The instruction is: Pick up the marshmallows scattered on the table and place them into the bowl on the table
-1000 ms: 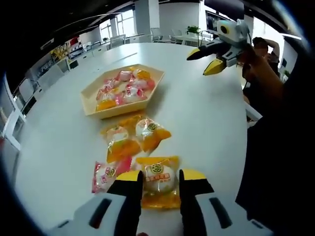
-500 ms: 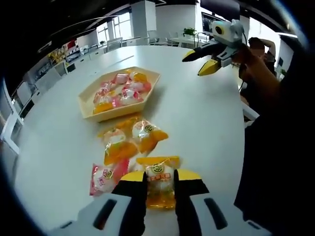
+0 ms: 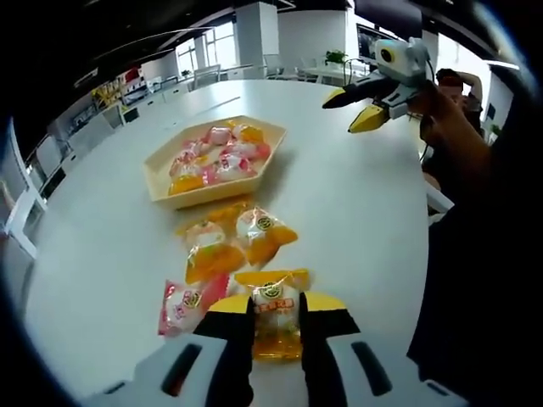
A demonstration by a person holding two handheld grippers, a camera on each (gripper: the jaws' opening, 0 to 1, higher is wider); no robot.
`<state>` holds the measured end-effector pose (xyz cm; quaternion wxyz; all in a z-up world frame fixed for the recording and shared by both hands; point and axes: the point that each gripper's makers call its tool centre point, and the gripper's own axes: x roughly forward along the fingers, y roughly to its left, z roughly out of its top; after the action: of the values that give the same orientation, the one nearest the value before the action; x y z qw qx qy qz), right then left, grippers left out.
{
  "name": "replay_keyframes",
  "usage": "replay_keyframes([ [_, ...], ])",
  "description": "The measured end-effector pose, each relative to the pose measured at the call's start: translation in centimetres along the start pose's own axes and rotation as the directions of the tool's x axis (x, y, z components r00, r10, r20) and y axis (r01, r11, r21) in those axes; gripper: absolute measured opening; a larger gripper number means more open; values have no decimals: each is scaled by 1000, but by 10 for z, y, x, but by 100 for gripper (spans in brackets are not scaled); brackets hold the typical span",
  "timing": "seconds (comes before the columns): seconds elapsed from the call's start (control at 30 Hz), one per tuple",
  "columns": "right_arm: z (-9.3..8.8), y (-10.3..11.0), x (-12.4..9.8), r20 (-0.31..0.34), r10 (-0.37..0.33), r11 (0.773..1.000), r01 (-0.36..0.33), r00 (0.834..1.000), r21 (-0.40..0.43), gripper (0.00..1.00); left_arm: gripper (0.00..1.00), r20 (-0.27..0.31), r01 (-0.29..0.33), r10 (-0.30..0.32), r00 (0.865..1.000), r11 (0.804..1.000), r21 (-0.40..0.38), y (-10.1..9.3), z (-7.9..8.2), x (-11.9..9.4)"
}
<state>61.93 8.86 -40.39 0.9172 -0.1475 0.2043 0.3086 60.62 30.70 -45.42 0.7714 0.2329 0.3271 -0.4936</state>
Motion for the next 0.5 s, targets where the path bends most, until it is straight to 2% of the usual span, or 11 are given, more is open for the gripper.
replay_keyframes([
  [0.13,0,1,0,2,-2,1000,2,1000,2,46,21,-2,-4,4,1000,1000,-13,0,0,0],
  [0.23,-1,2,0,-2,1,1000,-1,1000,2,46,21,31,22,-22,999,1000,-2,-7,7,-2],
  [0.5,1,2,-2,2,-1,1000,1,1000,-9,46,21,41,15,-15,999,1000,11,-5,10,-3],
])
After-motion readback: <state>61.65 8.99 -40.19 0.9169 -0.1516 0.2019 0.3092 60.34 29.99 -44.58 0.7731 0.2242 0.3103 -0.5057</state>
